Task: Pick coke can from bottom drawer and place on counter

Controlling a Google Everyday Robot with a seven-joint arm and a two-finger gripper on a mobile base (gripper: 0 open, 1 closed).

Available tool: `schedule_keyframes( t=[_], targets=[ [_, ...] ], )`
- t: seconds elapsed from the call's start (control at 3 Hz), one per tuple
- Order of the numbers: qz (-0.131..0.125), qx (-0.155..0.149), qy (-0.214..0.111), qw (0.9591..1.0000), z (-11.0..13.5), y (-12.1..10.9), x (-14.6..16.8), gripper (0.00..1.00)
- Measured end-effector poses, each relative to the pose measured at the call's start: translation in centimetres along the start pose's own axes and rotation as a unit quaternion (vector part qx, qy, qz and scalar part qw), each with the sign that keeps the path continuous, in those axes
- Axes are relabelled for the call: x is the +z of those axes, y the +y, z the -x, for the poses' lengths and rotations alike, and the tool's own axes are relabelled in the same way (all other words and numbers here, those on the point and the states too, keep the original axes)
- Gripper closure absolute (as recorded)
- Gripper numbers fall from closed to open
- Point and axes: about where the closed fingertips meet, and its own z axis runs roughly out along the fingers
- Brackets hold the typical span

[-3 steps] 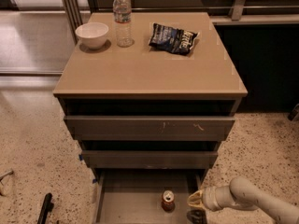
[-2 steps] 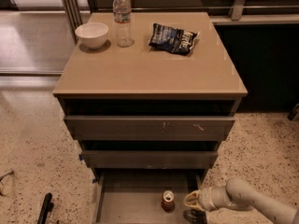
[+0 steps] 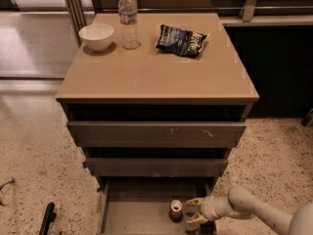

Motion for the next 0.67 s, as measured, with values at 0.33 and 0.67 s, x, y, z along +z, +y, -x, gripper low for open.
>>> schedule_keyframes(
  t=[0.33,0.67],
  targets=[
    [0.006,-0.006,-0.007,0.9999,-0.1,-0.3,1.6,0.18],
    [0.007,-0.012,-0.015,0.9998,-0.1,-0.7,2.7,0.18]
  ],
)
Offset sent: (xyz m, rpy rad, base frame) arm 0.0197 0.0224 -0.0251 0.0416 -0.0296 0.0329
